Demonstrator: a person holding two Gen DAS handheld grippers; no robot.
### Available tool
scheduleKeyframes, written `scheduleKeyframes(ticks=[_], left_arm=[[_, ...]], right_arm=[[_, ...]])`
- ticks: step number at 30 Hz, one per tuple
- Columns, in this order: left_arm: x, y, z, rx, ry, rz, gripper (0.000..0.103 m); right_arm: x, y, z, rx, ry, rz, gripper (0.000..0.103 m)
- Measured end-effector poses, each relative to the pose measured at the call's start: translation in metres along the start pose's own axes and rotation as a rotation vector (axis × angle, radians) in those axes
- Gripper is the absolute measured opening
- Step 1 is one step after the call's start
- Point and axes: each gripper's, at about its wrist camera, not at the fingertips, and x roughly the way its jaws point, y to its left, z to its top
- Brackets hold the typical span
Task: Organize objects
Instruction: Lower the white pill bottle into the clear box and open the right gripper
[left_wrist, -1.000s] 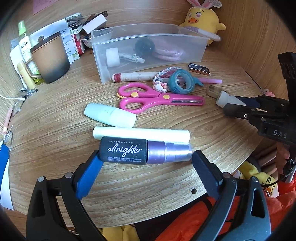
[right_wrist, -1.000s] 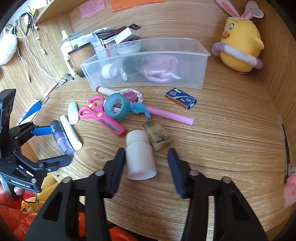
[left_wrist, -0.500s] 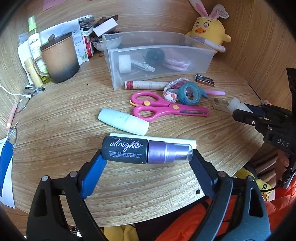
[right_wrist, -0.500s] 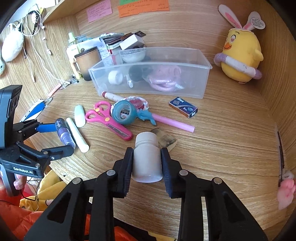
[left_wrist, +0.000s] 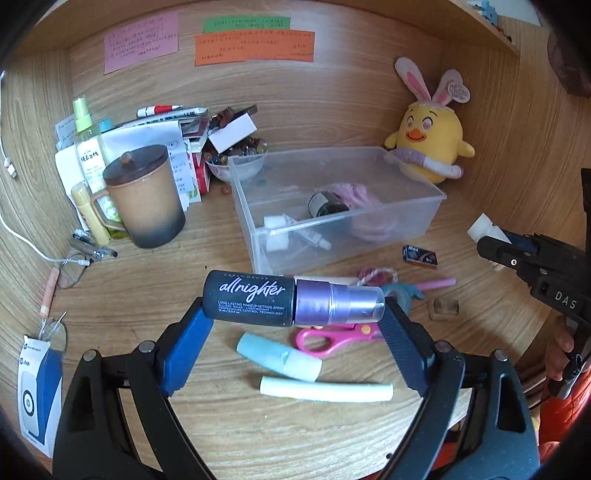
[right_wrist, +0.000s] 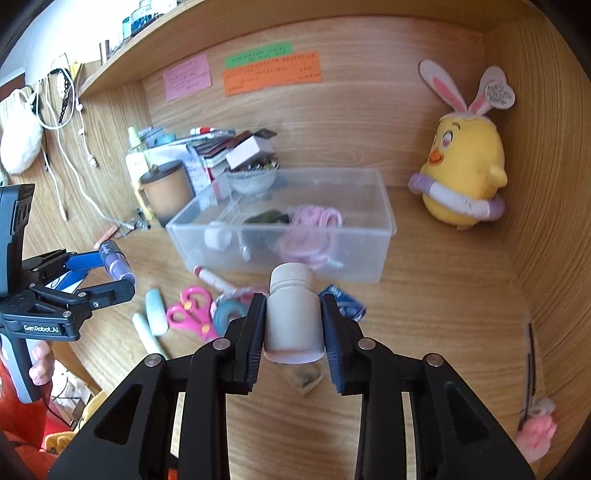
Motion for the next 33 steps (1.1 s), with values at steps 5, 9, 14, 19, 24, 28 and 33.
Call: scheduleKeyframes(ticks=[5,9,14,19,24,28,33], left_arm=[[0.007,0.002,0.029,-0.021,-0.044,-0.013,0.090],[0.018,0.004,0.049,-0.020,-0.056,-0.005,0.090],[0.043,0.003,0.066,-0.023,-0.018,-0.001,0.090],[0.068,0.003,0.079,-0.021,0.013,0.020,0.090],[0.090,0.007,0.088,-0.032,0.059,0.027,0.081],[0.093,0.015,0.086,-0.064,0.076,0.010,0.081],[0.074,0.019,0.069,-0.031,0.069,0.032,0.081]], right_arm=[[0.002,-0.006,0.027,-0.015,-0.037,-0.011,0.027],[0.011,-0.012,0.046,-0.029,-0.052,-0.029,0.027],[0.032,-0.014,0.063,-0.071,-0.048,-0.086,0.027],[0.059,-0.015,0.076,-0.081,-0.014,-0.073,0.027],[0.089,-0.023,0.085,-0.058,0.031,-0.055,0.027],[0.113,-0.037,0.090,-0.004,0.089,-0.021,0.027],[0.133,-0.050,0.090,0.046,0.151,0.019,0.027]])
